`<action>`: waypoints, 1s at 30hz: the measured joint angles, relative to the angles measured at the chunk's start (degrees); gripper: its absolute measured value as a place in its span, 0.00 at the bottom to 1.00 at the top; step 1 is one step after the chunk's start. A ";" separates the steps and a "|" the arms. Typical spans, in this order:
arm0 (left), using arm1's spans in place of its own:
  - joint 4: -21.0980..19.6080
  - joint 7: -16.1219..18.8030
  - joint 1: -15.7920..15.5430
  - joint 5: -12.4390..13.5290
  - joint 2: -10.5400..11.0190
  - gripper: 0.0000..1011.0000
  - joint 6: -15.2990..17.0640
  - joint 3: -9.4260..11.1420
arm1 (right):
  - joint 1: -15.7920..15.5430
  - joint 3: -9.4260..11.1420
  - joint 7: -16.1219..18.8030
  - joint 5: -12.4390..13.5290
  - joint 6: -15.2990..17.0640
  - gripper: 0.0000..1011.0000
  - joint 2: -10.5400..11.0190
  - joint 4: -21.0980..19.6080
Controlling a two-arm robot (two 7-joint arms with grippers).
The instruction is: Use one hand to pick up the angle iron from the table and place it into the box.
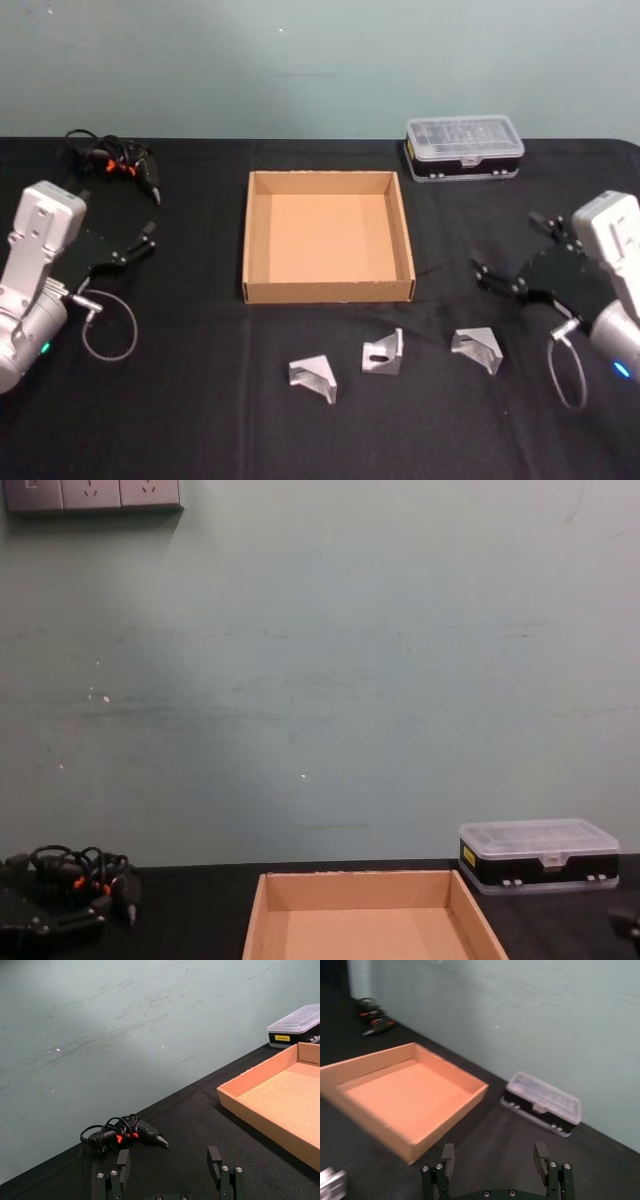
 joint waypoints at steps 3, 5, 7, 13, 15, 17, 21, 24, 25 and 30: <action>0.00 0.00 0.00 0.00 0.00 1.00 0.00 0.00 | -1.73 0.89 1.47 1.08 2.24 0.99 2.02 -3.00; 0.00 0.00 0.00 0.00 0.00 1.00 0.00 0.00 | -3.47 1.94 3.10 2.37 5.47 0.99 4.19 -5.71; 0.00 0.00 0.00 0.00 0.00 1.00 0.00 0.00 | -4.20 2.45 4.04 3.38 7.99 0.99 5.18 -6.77; 0.00 0.00 0.00 0.00 0.00 1.00 0.00 0.00 | -5.21 3.06 8.07 5.64 15.66 0.99 7.61 -8.38; 0.00 0.00 0.00 0.00 0.00 1.00 0.00 0.00 | -4.60 2.25 10.10 5.55 17.11 0.99 7.90 -7.78; 0.00 0.00 0.00 0.00 0.00 1.00 0.00 0.00 | -4.10 1.75 11.44 5.37 17.60 0.99 7.92 -7.28; 0.00 0.00 0.00 0.00 0.00 1.00 -0.01 0.00 | -2.82 0.64 13.91 4.36 18.33 0.99 7.50 -5.83; 0.00 0.00 0.00 0.00 0.00 1.00 0.00 0.00 | -2.28 0.37 14.69 3.65 18.62 0.99 6.96 -5.31; 0.00 0.00 0.00 0.00 0.00 1.00 0.00 0.00 | -2.28 0.37 14.69 3.65 18.62 0.99 6.96 -5.31; 0.00 0.00 0.00 0.00 0.00 1.00 0.00 0.01 | -1.54 0.29 15.31 2.65 19.32 0.99 5.74 -4.52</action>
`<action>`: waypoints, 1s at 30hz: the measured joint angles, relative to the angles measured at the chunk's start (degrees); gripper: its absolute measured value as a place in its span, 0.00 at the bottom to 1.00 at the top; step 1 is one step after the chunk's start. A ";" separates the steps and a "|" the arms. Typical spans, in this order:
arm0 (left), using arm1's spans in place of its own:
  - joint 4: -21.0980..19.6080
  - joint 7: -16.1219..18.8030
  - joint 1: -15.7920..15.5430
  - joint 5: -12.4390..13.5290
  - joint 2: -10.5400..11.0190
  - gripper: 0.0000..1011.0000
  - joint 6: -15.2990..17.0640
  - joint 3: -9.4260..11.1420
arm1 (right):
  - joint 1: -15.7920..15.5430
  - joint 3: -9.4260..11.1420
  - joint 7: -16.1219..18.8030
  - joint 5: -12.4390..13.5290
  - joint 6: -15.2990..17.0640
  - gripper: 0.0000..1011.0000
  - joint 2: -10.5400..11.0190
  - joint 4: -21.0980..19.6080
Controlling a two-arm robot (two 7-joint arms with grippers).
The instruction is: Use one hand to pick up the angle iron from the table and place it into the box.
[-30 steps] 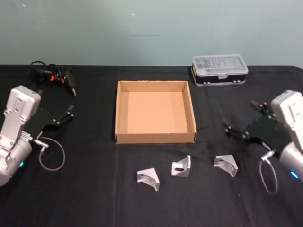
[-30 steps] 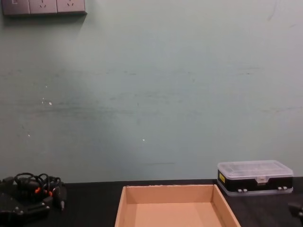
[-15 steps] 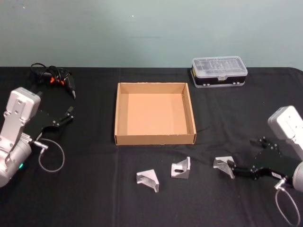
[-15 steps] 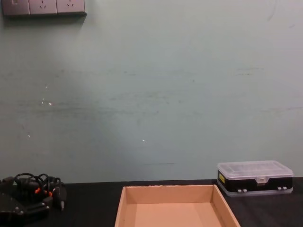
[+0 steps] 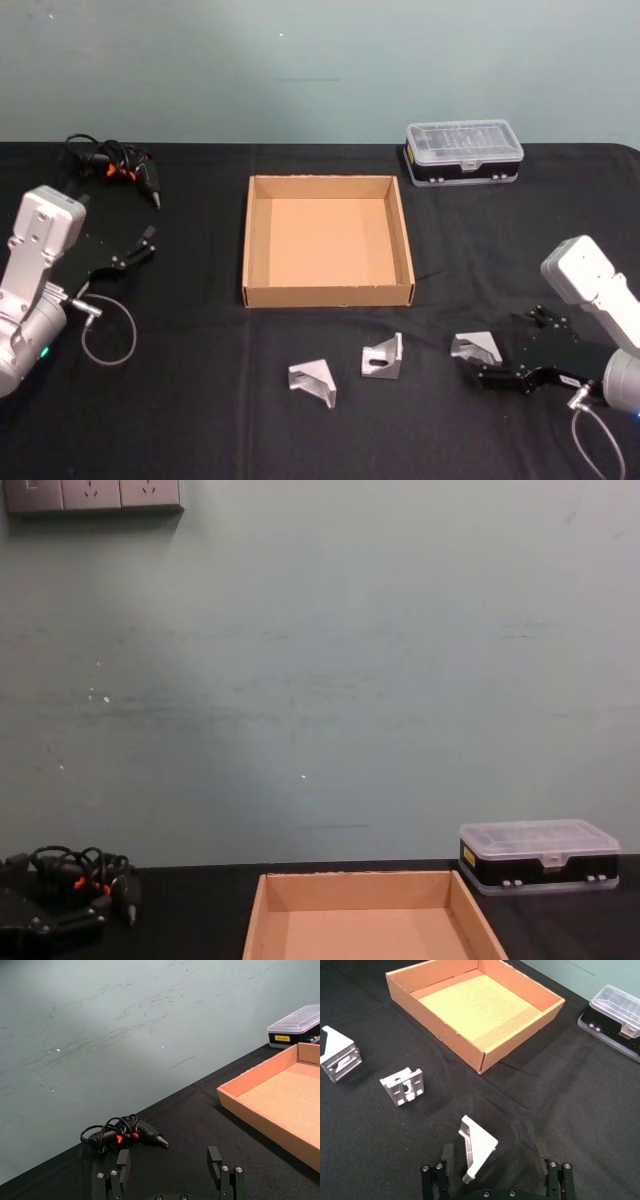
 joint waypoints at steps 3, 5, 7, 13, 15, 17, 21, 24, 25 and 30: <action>0.00 0.00 0.00 0.00 0.00 1.00 0.00 0.00 | 0.43 -0.09 0.21 -0.75 0.43 0.99 -1.02 0.59; 0.00 0.00 0.00 0.00 0.00 1.00 0.00 0.00 | 0.58 -0.13 0.20 -1.08 0.52 0.99 -1.52 0.85; 0.00 0.00 0.00 0.00 0.00 1.00 0.00 0.00 | 0.78 -0.27 0.16 -1.85 0.60 0.99 -2.18 1.19; 0.00 0.00 0.00 0.00 0.00 1.00 0.00 0.00 | 0.93 -0.41 0.03 -2.50 0.62 0.99 -2.60 1.39; 0.00 0.00 0.00 0.00 0.00 1.00 0.00 0.00 | 0.93 -0.41 0.01 -2.48 0.62 0.99 -2.57 1.39; 0.00 0.00 0.00 0.00 0.00 1.00 0.00 0.00 | 0.92 -0.41 0.00 -2.44 0.62 0.99 -2.55 1.39; 0.00 0.00 0.00 0.00 0.00 1.00 0.00 0.00 | 0.90 -0.40 -0.02 -2.32 0.63 0.97 -2.49 1.39; 0.00 0.00 0.00 0.00 0.00 1.00 0.00 0.00 | 0.89 -0.39 -0.04 -2.27 0.62 0.91 -2.48 1.38; 0.00 0.00 0.00 0.00 0.00 1.00 0.00 0.00 | 0.89 -0.38 -0.04 -2.26 0.62 0.89 -2.47 1.38; 0.00 0.00 0.00 0.00 0.00 1.00 0.00 0.00 | 0.87 -0.36 -0.07 -2.20 0.62 0.73 -2.44 1.36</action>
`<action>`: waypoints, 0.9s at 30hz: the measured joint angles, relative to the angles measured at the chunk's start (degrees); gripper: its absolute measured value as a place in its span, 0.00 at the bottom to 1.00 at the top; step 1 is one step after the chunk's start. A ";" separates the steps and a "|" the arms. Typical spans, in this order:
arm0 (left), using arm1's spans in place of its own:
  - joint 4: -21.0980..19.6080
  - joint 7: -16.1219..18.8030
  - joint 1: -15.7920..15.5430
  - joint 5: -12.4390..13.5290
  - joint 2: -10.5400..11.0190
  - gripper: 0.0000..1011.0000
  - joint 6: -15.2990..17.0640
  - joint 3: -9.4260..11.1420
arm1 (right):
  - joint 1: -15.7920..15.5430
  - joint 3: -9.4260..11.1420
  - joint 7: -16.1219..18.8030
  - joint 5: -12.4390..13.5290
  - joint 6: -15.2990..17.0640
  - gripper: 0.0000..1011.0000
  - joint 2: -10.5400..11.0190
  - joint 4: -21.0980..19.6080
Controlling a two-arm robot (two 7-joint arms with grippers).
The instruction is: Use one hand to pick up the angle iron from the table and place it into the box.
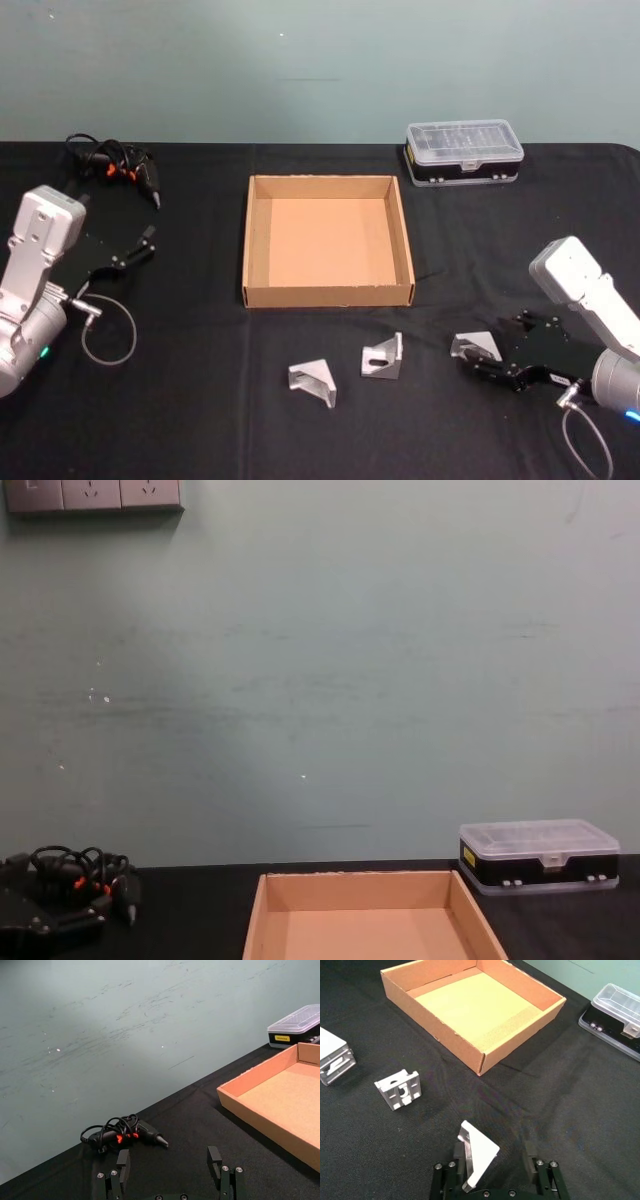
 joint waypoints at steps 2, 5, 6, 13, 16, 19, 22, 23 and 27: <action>0.00 0.00 0.00 0.00 0.00 1.00 0.00 0.00 | 0.00 0.01 -0.01 0.02 0.00 0.66 0.01 -0.01; 0.00 0.00 0.00 0.00 0.00 1.00 0.00 0.00 | 0.00 0.02 -0.01 0.03 -0.01 0.60 0.02 -0.02; 0.00 0.00 0.00 0.00 0.00 1.00 0.00 0.00 | 0.00 0.03 -0.01 0.03 -0.01 0.58 0.02 -0.03; 0.00 0.00 0.00 0.00 0.00 1.00 0.00 0.00 | 0.00 0.04 -0.01 0.08 -0.05 0.33 0.06 -0.06; 0.00 0.00 0.00 0.00 0.00 1.00 0.00 0.00 | 0.00 0.04 -0.02 0.10 -0.06 0.26 0.06 -0.06; 0.00 0.00 0.00 0.00 0.00 1.00 0.00 0.00 | 0.00 0.04 -0.01 0.11 -0.07 0.22 0.06 -0.06; 0.00 0.00 0.00 0.01 0.00 1.00 0.00 0.00 | 0.00 0.04 -0.01 0.11 -0.07 0.20 0.06 -0.06; 0.00 0.00 0.00 0.00 0.00 1.00 0.00 0.00 | 0.00 0.04 -0.02 0.11 -0.07 0.20 0.06 -0.06; 0.00 0.00 0.00 0.00 0.00 1.00 0.00 0.00 | 0.00 0.04 -0.02 0.11 -0.07 0.18 0.06 -0.06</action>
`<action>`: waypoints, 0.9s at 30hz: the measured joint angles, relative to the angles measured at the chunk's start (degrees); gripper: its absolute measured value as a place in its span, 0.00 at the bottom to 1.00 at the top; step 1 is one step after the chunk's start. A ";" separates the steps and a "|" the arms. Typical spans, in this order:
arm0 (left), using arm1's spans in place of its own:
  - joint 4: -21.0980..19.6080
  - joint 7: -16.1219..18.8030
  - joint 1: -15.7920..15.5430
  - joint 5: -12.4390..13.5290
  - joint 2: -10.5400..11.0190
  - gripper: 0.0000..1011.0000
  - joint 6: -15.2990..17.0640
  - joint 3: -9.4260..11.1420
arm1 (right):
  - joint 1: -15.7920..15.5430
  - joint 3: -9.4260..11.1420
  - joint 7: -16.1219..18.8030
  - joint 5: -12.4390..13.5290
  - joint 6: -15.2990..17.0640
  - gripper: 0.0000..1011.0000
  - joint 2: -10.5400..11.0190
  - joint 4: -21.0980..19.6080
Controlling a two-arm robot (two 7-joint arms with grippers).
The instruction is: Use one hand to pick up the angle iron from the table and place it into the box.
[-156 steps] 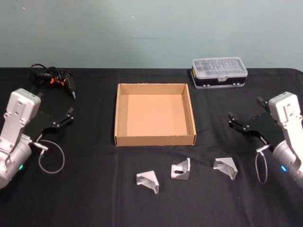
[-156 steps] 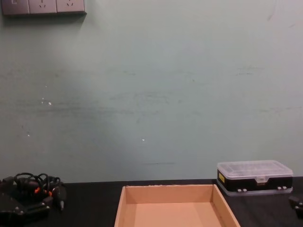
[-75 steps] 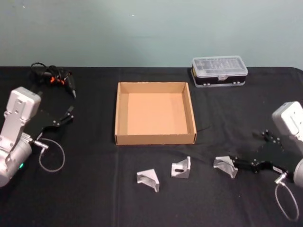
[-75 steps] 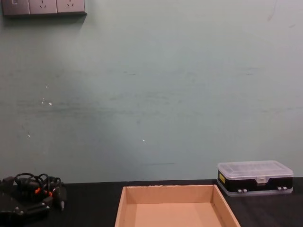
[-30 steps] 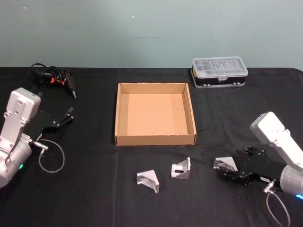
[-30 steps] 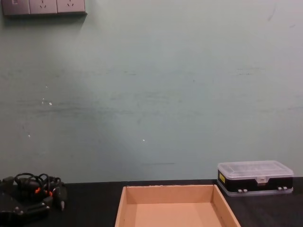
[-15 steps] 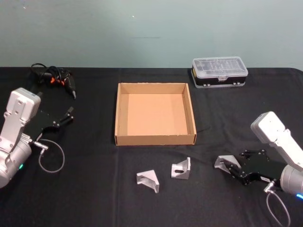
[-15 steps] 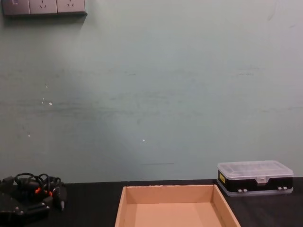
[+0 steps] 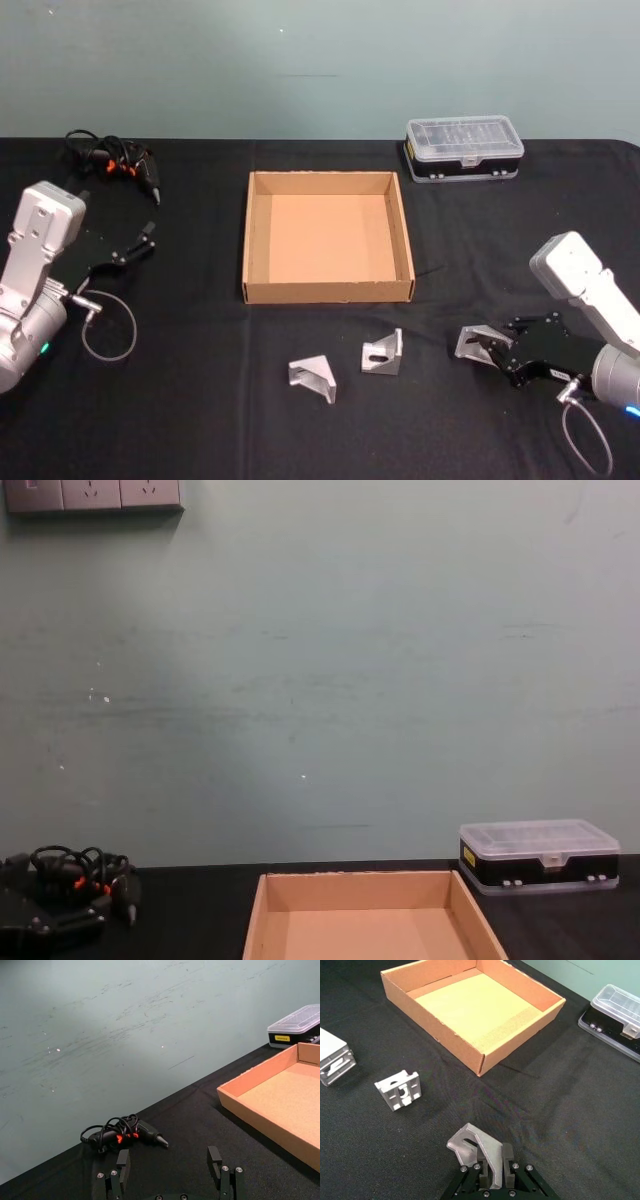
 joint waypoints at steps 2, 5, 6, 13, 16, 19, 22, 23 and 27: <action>0.00 0.00 0.00 0.00 0.00 1.00 0.00 0.00 | 0.00 0.00 0.00 0.00 0.00 0.18 0.00 0.00; 0.00 0.00 0.00 0.00 0.00 1.00 0.00 0.00 | -0.56 0.62 0.07 -0.16 -0.64 0.17 -0.09 -0.52; 0.00 0.00 0.00 0.00 0.00 1.00 0.00 0.00 | -0.76 0.85 0.07 -0.20 -0.86 0.17 -0.14 -0.73; 0.00 0.00 0.00 0.00 0.00 1.00 0.00 0.00 | -1.77 2.57 0.25 -0.77 -2.41 0.17 -0.76 -2.18; 0.00 0.00 0.00 0.00 0.00 1.00 0.00 0.00 | -1.40 2.88 0.49 -1.26 -2.57 0.17 -1.37 -2.48; 0.00 0.00 0.00 0.00 0.00 1.00 0.00 0.00 | -0.28 2.87 0.86 -1.96 -2.55 0.17 -2.24 -2.64; 0.00 0.00 0.00 0.00 0.00 1.00 0.00 0.00 | 1.62 2.33 1.62 -2.90 -2.32 0.17 -3.34 -2.66; 0.00 0.00 0.00 0.00 0.00 1.00 0.00 0.00 | 2.09 2.15 1.75 -3.20 -2.25 0.17 -3.63 -2.62; 0.00 0.00 0.00 0.00 0.00 1.00 0.00 0.00 | 5.98 0.54 2.70 -4.79 -1.38 0.17 -6.10 -1.30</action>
